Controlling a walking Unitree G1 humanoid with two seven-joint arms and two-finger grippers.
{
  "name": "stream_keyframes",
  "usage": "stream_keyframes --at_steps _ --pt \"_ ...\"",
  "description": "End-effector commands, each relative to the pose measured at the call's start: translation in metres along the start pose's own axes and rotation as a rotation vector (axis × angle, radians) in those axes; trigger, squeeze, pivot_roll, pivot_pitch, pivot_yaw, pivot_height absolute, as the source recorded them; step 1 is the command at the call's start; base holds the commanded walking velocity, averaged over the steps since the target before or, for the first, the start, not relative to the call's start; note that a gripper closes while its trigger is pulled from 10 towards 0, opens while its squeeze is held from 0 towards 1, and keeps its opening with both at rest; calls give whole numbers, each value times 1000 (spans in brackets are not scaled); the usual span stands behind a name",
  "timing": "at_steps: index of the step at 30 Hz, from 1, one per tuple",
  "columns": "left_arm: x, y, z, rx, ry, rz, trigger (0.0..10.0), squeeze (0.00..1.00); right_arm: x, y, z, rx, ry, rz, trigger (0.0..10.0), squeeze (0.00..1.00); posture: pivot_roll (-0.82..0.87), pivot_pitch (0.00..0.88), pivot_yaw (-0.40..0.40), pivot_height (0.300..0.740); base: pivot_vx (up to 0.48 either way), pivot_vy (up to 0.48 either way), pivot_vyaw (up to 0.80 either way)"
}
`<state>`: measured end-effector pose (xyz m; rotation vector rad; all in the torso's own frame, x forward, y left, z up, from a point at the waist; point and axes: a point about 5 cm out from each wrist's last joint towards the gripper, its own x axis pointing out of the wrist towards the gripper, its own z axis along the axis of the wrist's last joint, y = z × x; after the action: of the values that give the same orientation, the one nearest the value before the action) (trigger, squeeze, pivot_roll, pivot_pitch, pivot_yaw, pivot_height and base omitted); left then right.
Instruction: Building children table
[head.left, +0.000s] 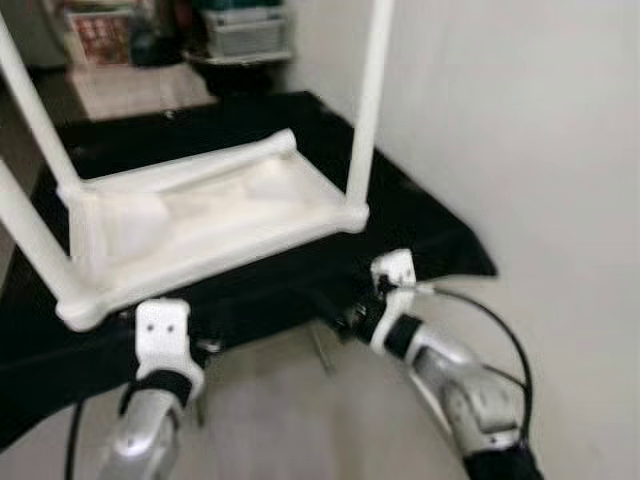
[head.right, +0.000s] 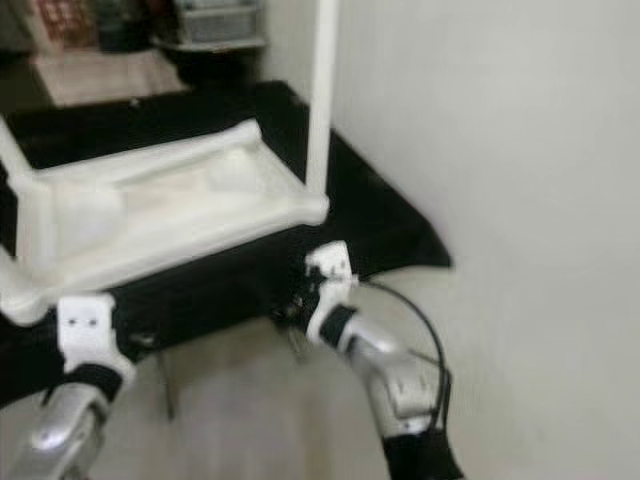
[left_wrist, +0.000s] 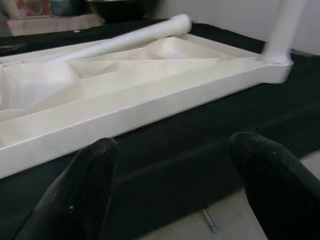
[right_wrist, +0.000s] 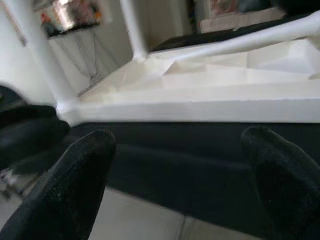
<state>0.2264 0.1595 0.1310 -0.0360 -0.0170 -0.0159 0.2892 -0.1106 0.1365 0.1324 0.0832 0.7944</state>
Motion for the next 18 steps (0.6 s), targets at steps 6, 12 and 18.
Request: stream_keyframes --at_steps 6,12,18 --pt "-1 6 -1 41 14 33 10000 0 4 6 1 -34 -8 31 10000 0 -106 23 -4 740 0 0 794" --pt "0 8 -1 45 12 41 10000 0 4 7 1 -45 -10 37 10000 0 -106 21 -2 740 0 0 794" --pt "0 7 -1 38 11 32 10000 0 5 5 1 -23 -2 25 10000 0 -107 23 0 740 0 0 265"
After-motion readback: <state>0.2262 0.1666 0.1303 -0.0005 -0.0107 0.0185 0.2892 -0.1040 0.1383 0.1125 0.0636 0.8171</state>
